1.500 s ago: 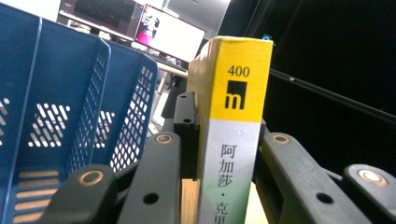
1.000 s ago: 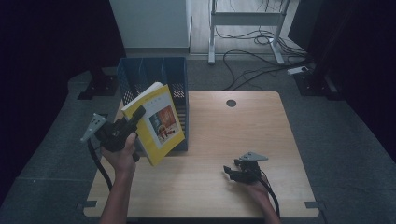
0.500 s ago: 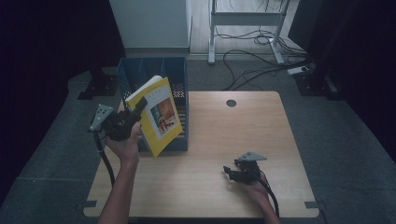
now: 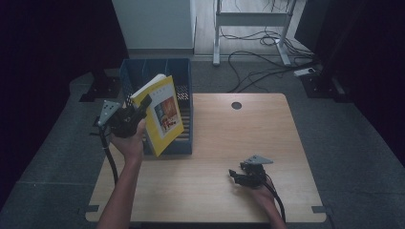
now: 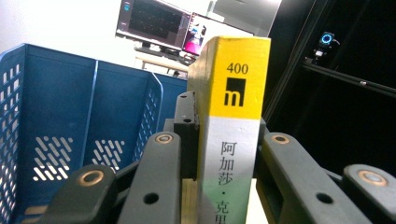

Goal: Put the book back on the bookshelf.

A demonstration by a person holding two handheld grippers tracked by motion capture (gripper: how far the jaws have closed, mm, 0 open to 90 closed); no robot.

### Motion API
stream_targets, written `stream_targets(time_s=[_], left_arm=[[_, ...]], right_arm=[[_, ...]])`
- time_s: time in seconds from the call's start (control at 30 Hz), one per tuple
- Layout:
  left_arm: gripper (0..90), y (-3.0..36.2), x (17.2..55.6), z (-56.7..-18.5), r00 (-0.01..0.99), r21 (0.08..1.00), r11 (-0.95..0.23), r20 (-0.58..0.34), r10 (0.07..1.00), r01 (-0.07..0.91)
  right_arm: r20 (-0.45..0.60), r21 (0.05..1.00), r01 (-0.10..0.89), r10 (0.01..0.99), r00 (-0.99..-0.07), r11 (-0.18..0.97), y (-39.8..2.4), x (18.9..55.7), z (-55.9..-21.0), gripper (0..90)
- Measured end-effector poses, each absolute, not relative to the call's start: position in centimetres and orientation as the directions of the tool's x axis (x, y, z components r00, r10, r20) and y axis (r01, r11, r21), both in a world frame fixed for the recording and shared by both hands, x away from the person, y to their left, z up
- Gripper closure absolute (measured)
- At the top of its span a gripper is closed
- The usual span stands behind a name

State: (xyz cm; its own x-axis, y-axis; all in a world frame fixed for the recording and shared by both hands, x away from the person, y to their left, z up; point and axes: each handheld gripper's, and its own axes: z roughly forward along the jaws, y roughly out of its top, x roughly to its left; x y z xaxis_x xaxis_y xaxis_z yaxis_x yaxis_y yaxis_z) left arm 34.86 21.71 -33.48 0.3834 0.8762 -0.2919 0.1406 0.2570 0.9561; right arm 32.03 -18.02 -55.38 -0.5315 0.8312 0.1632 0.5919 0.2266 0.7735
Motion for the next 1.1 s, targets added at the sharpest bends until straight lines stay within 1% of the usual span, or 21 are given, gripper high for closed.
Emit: stream_targets(time_s=[0.1,0.27,0.77,1.0,1.1], left_arm=[[75.4,21.5,35.0,-33.4,0.383,0.956,0.256,-0.293,0.876,0.144],[75.4,21.0,35.6,-33.0,0.371,0.964,0.226,-0.263,0.891,0.141],[75.4,20.3,37.0,-33.5,0.344,0.958,0.24,-0.28,0.896,0.155],[75.4,19.9,38.1,-33.3,0.321,0.965,0.217,-0.255,0.912,0.151],[75.4,19.5,38.9,-33.6,0.308,0.963,0.219,-0.258,0.916,0.155]], right_arm=[[0.161,0.773,0.592,0.832,-0.531,0.228,-18.0,32.0,-55.4,37.0],[0.161,0.773,0.592,0.832,-0.531,0.228,-18.0,32.0,-55.4,37.1],[0.158,0.774,0.593,0.837,-0.523,0.224,-18.0,31.9,-55.4,37.2],[0.208,0.773,0.607,0.83,-0.518,0.185,-18.5,32.1,-55.4,37.5],[0.201,0.774,0.605,0.832,-0.517,0.189,-18.5,32.1,-55.4,37.5]])
